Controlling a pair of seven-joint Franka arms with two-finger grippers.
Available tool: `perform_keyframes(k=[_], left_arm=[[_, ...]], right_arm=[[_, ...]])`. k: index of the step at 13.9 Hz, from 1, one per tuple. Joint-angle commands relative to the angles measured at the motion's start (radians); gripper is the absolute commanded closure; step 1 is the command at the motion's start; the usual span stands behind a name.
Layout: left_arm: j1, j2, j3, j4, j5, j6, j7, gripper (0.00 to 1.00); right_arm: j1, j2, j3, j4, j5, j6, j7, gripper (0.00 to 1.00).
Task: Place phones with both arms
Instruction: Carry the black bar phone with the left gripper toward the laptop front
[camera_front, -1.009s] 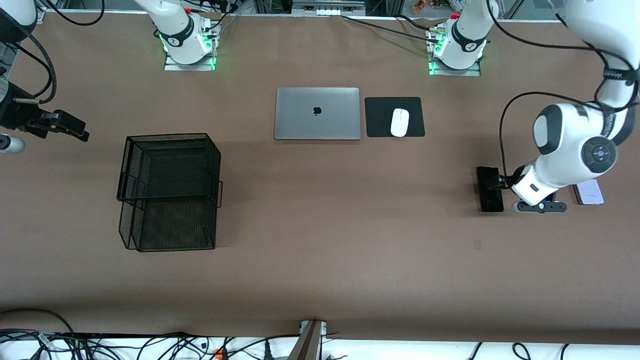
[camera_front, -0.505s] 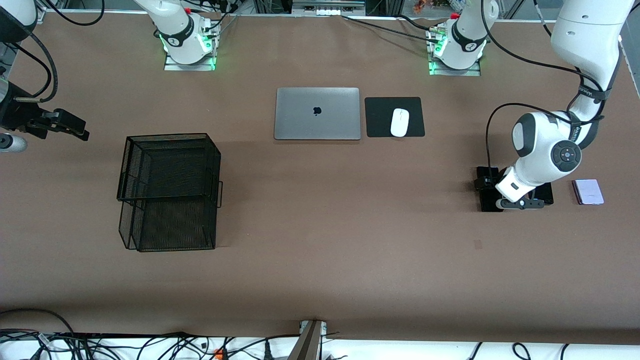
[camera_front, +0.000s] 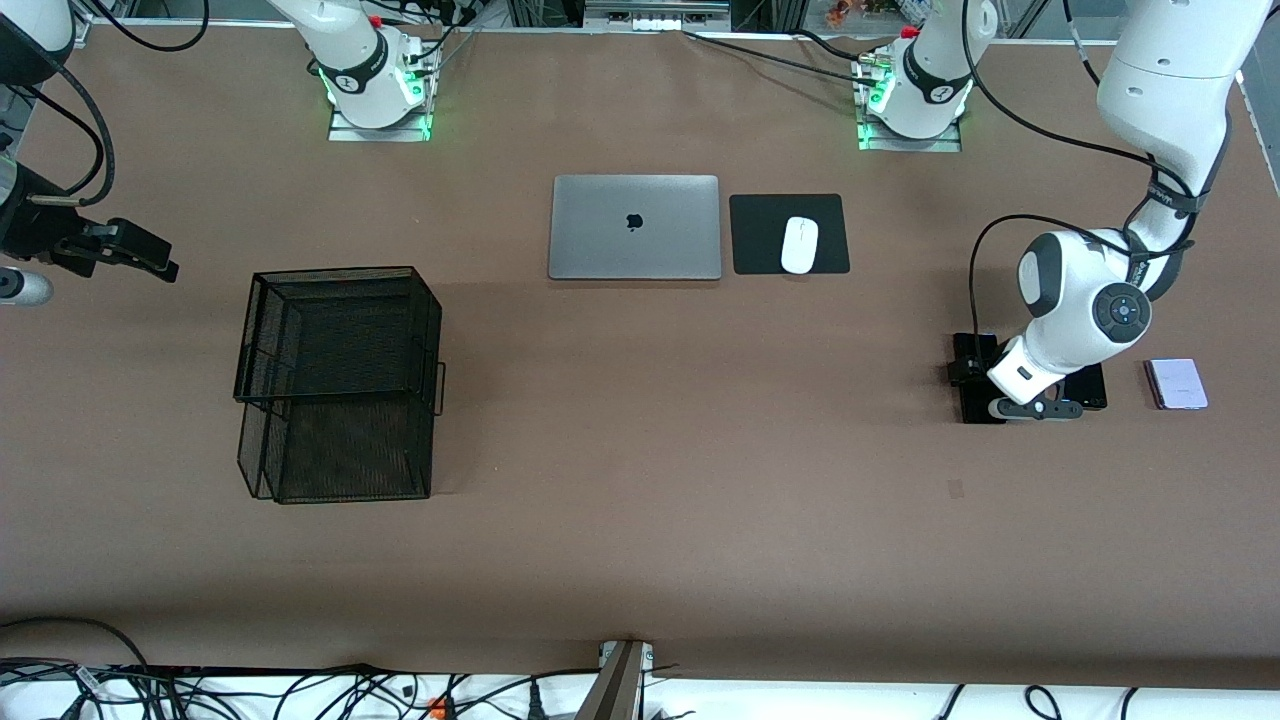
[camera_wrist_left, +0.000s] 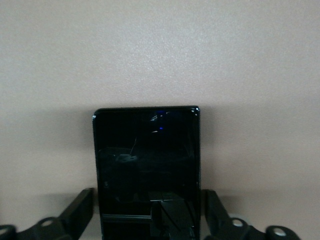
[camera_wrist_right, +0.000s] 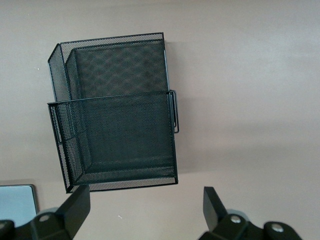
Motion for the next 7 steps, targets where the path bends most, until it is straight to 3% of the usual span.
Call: perform_keyframes(k=[1, 5, 7], left_arm=[[0.018, 0.000, -0.003, -0.001, 0.019, 0.003, 0.007, 0.72], [0.015, -0.038, -0.012, 0.028, 0.019, -0.036, -0.003, 0.79], [-0.001, -0.083, -0.018, 0.082, 0.020, -0.143, 0.000, 0.79]], right_arm=[[0.004, -0.006, -0.004, -0.003, 0.005, -0.009, 0.015, 0.00], [0.004, -0.005, -0.004, -0.003, 0.007, -0.009, 0.015, 0.00], [0.004, -0.005, -0.004, -0.002, 0.007, -0.006, 0.013, 0.00]])
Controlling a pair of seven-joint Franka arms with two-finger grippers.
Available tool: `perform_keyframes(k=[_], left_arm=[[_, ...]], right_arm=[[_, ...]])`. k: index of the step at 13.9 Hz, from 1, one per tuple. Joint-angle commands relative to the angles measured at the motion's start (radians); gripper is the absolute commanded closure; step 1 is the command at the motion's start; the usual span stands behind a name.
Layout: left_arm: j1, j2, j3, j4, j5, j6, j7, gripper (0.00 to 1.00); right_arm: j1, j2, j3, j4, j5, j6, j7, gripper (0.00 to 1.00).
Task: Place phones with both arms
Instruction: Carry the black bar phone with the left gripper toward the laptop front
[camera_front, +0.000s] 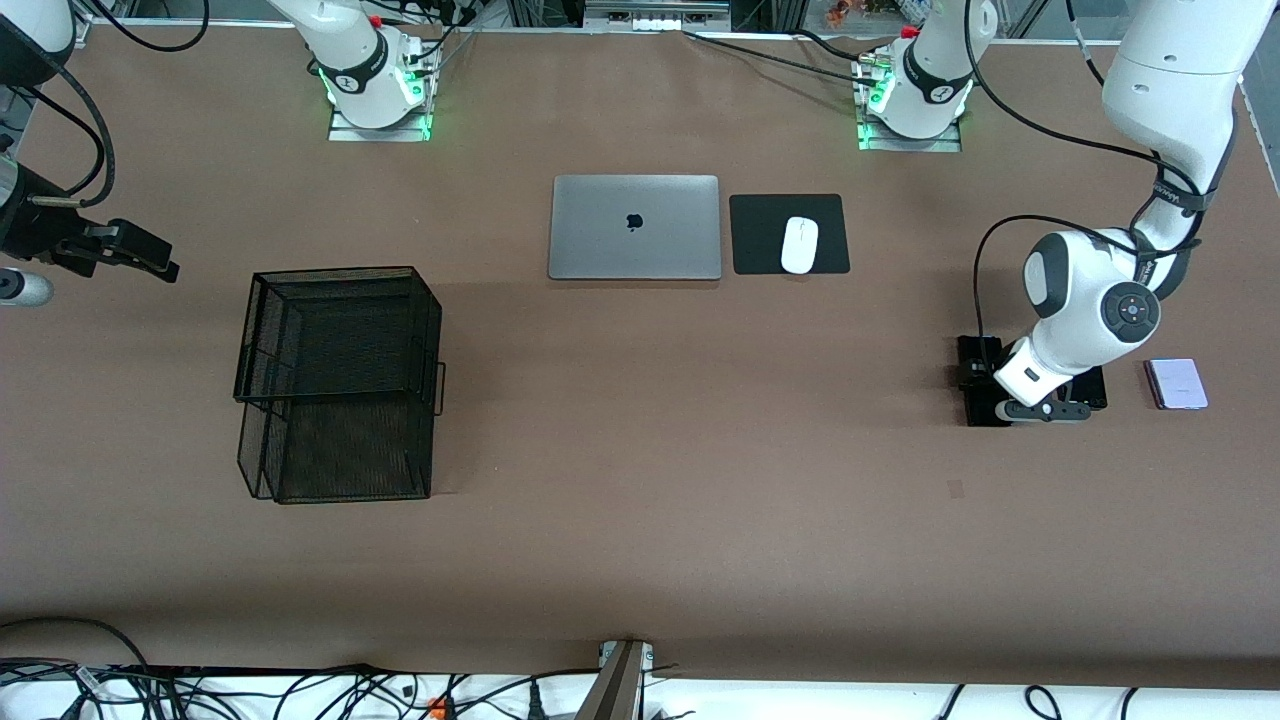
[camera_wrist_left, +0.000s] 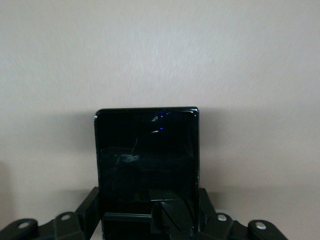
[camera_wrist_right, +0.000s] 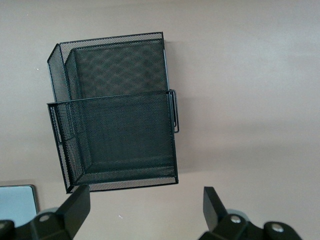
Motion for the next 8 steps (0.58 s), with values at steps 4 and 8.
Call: perform_keyframes(k=[4, 8], left_arm=[[-0.055, -0.064, -0.113, 0.296, 0.014, -0.445, -0.013, 0.79], [-0.238, -0.058, -0.155, 0.386, 0.000, -0.479, -0.165, 0.79]], right_arm=[[0.004, -0.004, -0.004, -0.001, 0.006, -0.002, 0.008, 0.00], [0.004, -0.004, -0.004, -0.003, 0.006, -0.003, -0.006, 0.00]])
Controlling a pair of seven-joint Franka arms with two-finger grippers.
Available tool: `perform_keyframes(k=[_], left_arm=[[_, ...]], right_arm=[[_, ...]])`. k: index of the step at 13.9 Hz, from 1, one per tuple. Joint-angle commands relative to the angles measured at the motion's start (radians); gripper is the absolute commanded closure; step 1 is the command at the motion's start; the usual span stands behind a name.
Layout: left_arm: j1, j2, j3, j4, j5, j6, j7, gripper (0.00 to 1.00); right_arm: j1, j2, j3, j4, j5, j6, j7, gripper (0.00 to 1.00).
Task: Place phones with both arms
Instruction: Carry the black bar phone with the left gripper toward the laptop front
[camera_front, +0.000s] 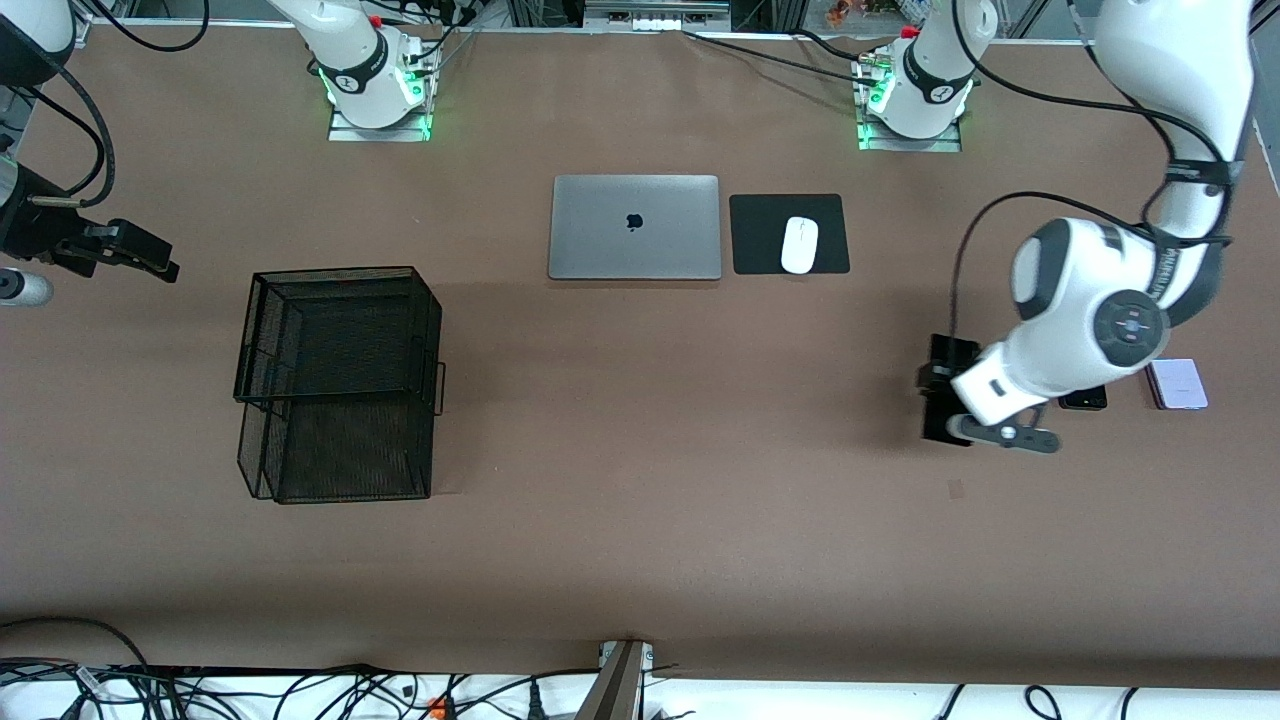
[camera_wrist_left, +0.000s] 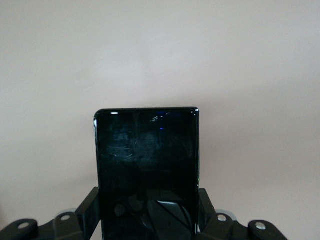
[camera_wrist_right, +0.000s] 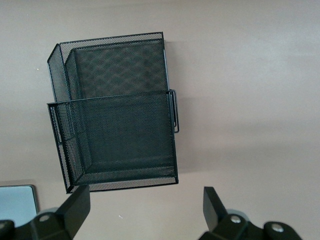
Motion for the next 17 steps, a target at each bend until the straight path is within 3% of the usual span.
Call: perform_keyframes(k=[1, 4, 8, 10, 14, 16, 17], left_arm=[[-0.159, 0.029, 0.006, 0.065, -0.008, -0.029, -0.174, 0.79], [-0.346, 0.114, 0.006, 0.178, -0.025, -0.026, -0.432, 0.79], [-0.522, 0.294, 0.007, 0.353, -0.022, -0.013, -0.621, 0.79], [-0.553, 0.367, 0.015, 0.421, -0.022, 0.012, -0.699, 0.79], [-0.584, 0.467, 0.021, 0.432, -0.013, 0.199, -0.800, 0.77], [-0.615, 0.477, 0.030, 0.429, -0.008, 0.212, -0.834, 0.72], [-0.622, 0.478, 0.038, 0.427, -0.003, 0.212, -0.834, 0.45]], right_arm=[[0.004, -0.004, -0.004, -0.003, 0.005, -0.004, -0.008, 0.00], [0.004, -0.004, -0.004, -0.003, 0.005, -0.001, -0.008, 0.00], [0.004, -0.001, -0.004, -0.003, 0.005, 0.001, -0.008, 0.00], [0.004, 0.003, -0.004, -0.003, 0.005, 0.002, -0.008, 0.00], [0.006, 0.025, -0.004, -0.003, 0.005, 0.016, -0.008, 0.00], [0.006, 0.039, -0.002, -0.003, 0.006, 0.029, -0.008, 0.00], [0.007, 0.046, -0.002, -0.003, 0.006, 0.033, -0.008, 0.00]])
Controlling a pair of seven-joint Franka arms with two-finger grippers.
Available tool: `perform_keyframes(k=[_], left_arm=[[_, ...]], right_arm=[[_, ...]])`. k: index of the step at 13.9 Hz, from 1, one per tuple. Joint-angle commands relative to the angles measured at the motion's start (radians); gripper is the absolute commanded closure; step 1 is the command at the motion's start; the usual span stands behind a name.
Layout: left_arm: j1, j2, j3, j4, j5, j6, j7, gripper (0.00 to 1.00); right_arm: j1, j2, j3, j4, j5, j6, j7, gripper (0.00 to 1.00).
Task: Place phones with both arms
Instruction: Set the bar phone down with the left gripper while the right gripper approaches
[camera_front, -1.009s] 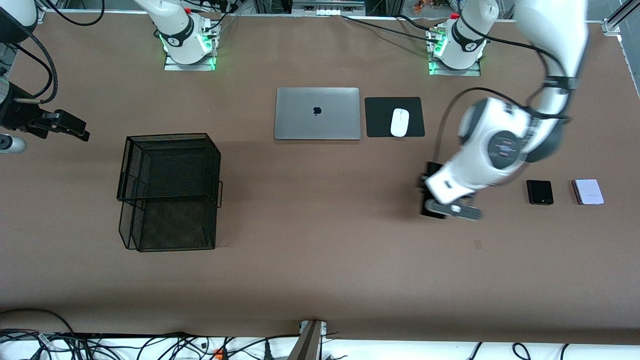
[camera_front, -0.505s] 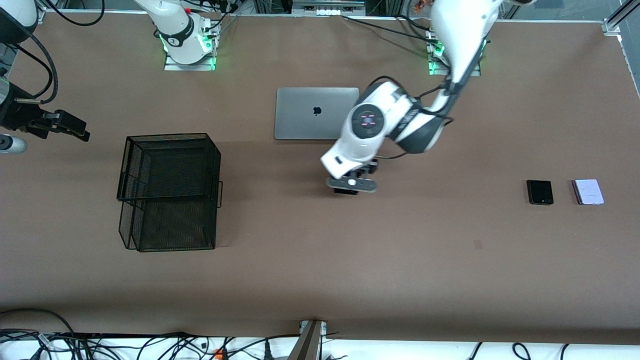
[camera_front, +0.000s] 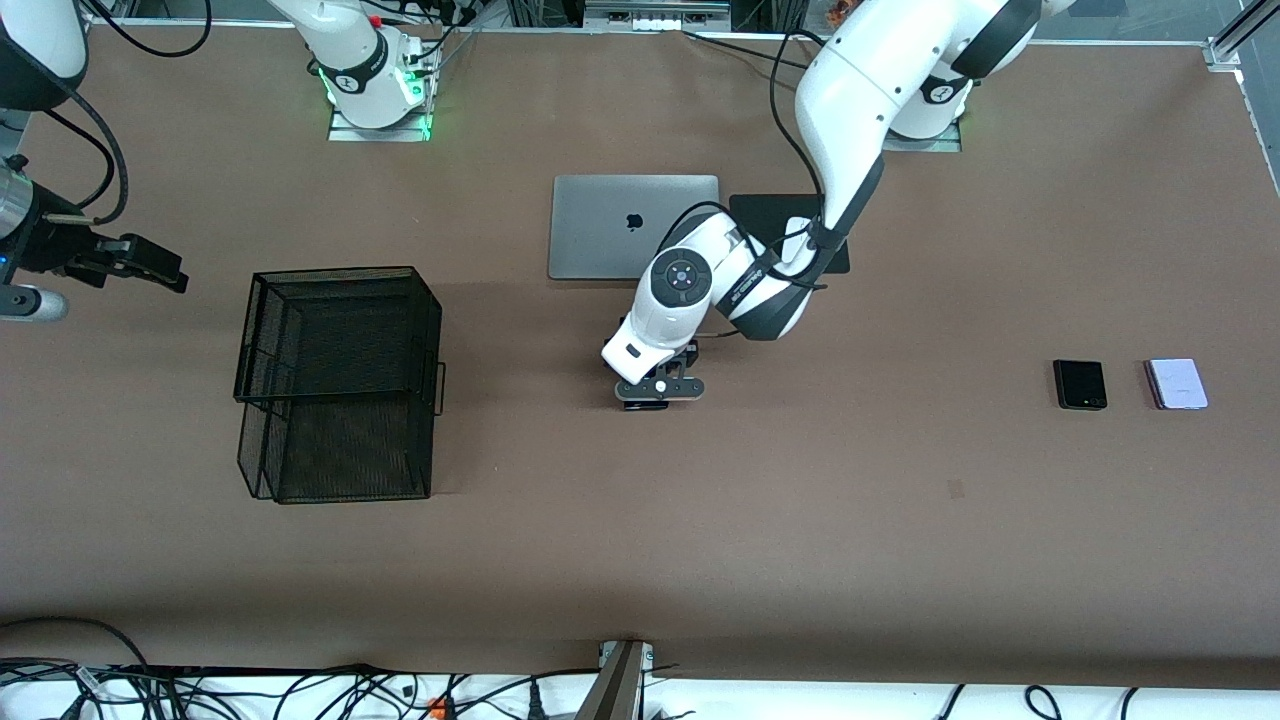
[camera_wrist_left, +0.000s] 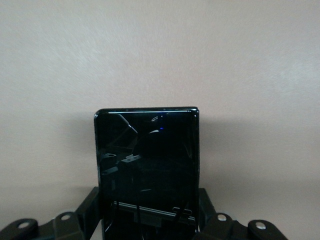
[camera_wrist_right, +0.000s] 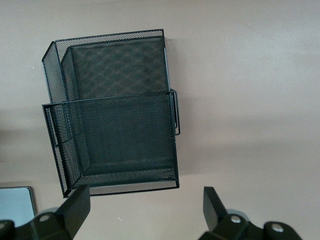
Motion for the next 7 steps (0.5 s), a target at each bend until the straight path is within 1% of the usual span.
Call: perform_keyframes(k=[1, 2, 3, 7], left_arm=[[-0.040, 0.009, 0.030, 0.038, 0.011, -0.010, -0.033, 0.17], [-0.045, 0.010, 0.029, 0.038, 0.019, -0.010, -0.033, 0.04], [-0.047, 0.010, 0.030, 0.038, 0.028, -0.010, -0.033, 0.00], [-0.036, -0.009, 0.030, 0.042, 0.051, -0.022, -0.022, 0.00]], right_arm=[[0.007, 0.011, -0.001, -0.002, 0.006, 0.027, -0.007, 0.00], [0.008, 0.017, 0.000, -0.002, 0.006, 0.030, -0.006, 0.00], [0.008, 0.019, 0.002, -0.002, 0.006, 0.033, -0.006, 0.00], [0.033, 0.034, 0.006, -0.004, 0.008, 0.052, 0.009, 0.00]])
